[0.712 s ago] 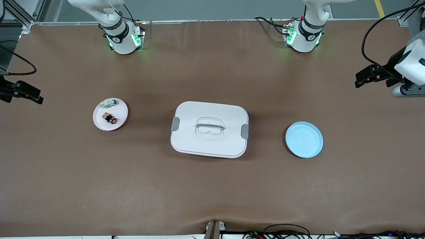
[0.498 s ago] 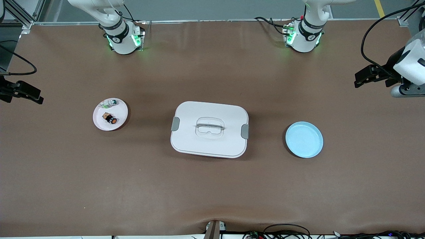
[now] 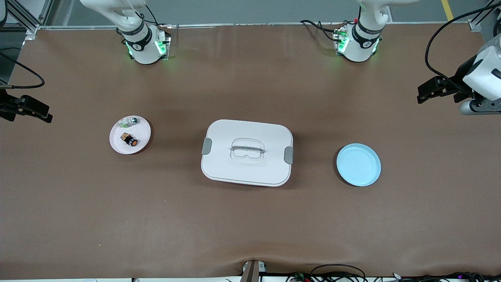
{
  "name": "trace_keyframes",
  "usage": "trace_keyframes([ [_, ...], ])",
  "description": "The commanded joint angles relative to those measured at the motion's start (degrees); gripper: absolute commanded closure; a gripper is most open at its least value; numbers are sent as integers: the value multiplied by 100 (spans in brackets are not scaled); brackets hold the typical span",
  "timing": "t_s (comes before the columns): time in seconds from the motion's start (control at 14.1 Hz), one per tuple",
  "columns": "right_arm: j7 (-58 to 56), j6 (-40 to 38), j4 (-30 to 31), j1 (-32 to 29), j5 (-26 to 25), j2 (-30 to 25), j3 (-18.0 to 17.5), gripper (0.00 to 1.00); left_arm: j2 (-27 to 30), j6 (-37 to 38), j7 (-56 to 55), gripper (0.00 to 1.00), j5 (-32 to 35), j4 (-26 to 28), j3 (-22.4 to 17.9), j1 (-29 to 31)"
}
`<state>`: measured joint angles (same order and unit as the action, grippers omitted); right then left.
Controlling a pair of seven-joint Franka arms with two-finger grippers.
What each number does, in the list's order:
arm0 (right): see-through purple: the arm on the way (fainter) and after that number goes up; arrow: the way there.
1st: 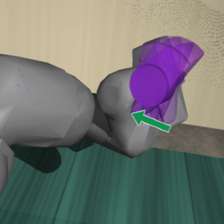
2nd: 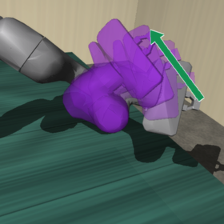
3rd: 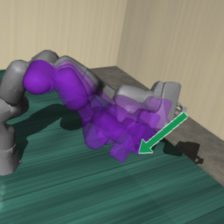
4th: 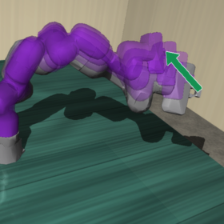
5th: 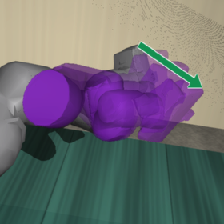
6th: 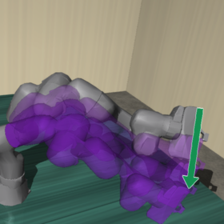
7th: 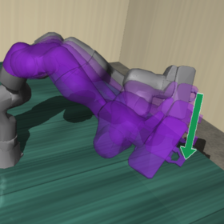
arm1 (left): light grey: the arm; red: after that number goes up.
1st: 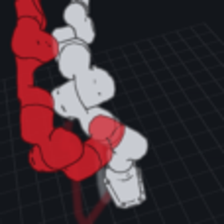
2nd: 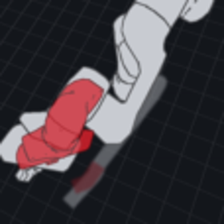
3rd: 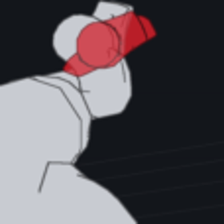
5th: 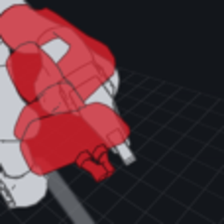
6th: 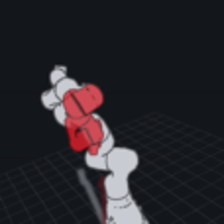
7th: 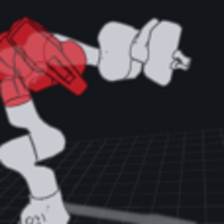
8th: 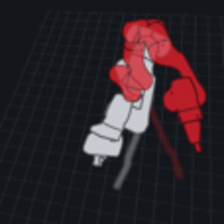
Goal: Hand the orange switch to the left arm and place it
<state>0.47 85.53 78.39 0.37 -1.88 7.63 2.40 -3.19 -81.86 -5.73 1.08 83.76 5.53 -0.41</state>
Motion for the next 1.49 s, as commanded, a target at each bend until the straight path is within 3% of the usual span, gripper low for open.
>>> trace_keyframes([
  [0.0,-29,-45,-70,-73,47,2,-55,0,-68,30,46,0,50,-132,27,32],
  [1.42,-29,-37,-70,-64,56,11,-55,0,-191,30,37,0,85,-132,1,-3],
])
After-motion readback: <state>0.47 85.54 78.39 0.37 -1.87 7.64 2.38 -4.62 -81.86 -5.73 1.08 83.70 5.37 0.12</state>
